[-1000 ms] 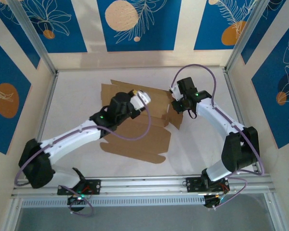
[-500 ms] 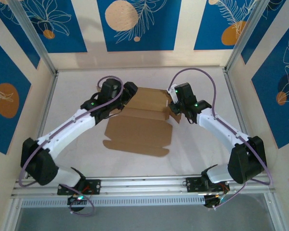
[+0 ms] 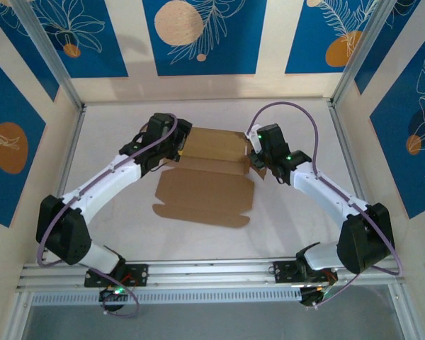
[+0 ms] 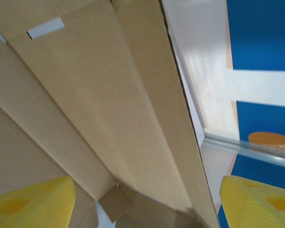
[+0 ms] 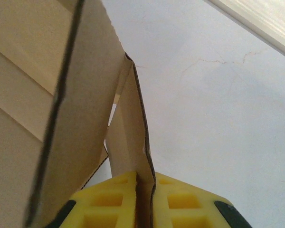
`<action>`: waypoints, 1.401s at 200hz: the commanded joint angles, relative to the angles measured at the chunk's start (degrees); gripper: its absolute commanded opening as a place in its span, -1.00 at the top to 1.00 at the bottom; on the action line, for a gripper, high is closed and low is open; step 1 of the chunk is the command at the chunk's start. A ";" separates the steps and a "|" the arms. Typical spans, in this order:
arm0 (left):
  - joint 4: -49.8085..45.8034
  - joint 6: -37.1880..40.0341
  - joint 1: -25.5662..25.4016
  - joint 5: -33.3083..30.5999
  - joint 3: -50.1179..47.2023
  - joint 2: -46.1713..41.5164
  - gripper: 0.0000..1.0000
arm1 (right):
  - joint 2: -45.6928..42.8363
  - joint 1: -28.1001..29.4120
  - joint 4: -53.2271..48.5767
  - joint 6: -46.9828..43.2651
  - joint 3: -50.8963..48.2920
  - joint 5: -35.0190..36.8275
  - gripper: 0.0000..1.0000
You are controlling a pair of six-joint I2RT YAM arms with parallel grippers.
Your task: Fold the paper box
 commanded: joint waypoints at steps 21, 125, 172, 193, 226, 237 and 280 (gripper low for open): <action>5.71 -6.81 1.27 -3.22 2.52 3.92 -0.57 | -1.65 1.07 1.01 -0.93 -0.38 0.49 0.72; 9.27 -8.60 0.86 -3.83 0.03 6.77 0.76 | 0.96 0.06 -0.92 0.17 1.67 -1.52 0.73; 11.04 -7.75 0.74 -5.94 -4.71 5.37 1.00 | 1.61 -2.96 -5.40 3.57 4.85 -9.37 0.37; 10.94 -7.05 0.77 -5.95 -5.14 5.58 1.00 | -0.29 -3.33 -7.01 4.81 5.67 -16.38 0.05; 12.71 -6.10 0.32 -6.47 -6.78 5.28 1.00 | -1.86 -4.44 -11.07 4.19 8.37 -21.22 -0.04; 13.92 -5.78 0.19 -6.56 -7.65 4.97 1.00 | -0.36 -5.17 -13.42 2.15 9.52 -19.72 -0.05; 18.07 -3.62 0.28 -6.85 -9.97 3.45 1.00 | 5.71 -7.10 -16.39 -4.06 11.36 -14.56 -0.30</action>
